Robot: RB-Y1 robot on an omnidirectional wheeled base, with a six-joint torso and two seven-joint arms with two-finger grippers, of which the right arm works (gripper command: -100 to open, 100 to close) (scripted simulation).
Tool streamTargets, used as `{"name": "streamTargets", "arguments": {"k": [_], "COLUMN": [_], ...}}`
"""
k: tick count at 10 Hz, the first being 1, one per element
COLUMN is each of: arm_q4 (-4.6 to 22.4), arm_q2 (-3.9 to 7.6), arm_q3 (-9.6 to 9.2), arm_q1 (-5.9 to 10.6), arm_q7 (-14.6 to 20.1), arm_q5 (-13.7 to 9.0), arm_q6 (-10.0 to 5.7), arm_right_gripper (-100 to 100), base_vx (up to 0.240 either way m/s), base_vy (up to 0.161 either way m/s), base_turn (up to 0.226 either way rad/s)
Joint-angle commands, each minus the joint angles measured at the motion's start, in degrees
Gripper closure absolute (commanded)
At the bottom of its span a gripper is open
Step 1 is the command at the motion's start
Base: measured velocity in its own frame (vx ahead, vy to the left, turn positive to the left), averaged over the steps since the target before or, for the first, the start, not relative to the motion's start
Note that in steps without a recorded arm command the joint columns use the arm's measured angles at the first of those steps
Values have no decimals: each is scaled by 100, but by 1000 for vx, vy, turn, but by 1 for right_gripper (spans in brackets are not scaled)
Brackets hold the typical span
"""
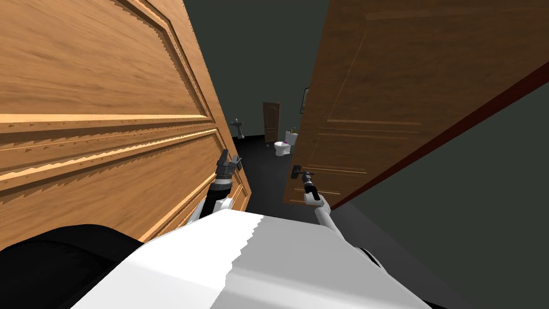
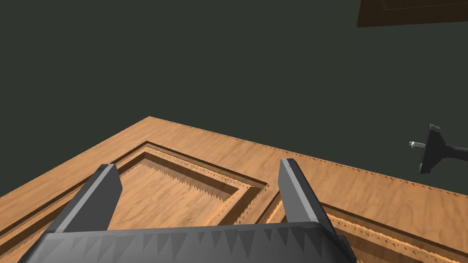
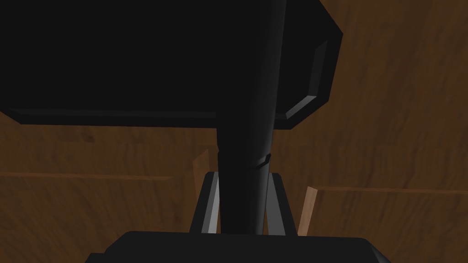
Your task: Push the door open
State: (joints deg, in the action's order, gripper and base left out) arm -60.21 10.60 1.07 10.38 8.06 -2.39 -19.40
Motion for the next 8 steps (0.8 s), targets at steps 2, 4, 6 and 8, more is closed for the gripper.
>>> {"name": "streamTargets", "arguments": {"k": [2,4,6,8], "arm_q4": [97,66,73,83], "arm_q2": [-131,-192,-378,-624], "arm_q3": [170,237,376,553], "arm_q1": [138,121,160,211], "arm_q7": [-144,-227,-419,-664], "arm_q5": [-3,14,49,94], "arm_q6": [33,52,58,66], "arm_right_gripper": [100,100,100,100], "base_vx": [167,108,197,188], "base_vy": [88,15,40,33], "base_turn": [-64,-53,-131,-136]}}
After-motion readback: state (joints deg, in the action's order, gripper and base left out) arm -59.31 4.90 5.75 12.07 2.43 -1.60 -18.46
